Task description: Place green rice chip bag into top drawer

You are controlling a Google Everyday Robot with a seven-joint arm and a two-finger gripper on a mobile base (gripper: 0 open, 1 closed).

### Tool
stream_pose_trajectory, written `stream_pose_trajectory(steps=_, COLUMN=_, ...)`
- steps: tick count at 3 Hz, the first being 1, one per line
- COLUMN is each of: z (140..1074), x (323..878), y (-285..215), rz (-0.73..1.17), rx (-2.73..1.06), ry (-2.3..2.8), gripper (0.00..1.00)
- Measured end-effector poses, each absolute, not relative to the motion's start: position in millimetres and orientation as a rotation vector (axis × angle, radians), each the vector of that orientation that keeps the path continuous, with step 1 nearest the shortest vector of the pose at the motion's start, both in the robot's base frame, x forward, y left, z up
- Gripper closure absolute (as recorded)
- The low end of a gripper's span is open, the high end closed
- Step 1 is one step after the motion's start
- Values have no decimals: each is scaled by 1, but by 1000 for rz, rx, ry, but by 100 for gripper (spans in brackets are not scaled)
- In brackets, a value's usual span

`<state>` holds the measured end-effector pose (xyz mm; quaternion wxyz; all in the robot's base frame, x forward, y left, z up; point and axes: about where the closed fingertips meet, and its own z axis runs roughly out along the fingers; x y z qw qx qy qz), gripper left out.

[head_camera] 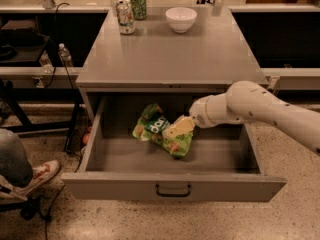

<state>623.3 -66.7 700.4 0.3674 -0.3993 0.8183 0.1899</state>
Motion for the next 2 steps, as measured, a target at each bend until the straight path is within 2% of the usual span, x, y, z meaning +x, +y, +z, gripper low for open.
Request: stream_pose_trajectory(steps=2, z=769, x=604, y=-167, rz=372, rx=-807, ry=2094, gripper=0)
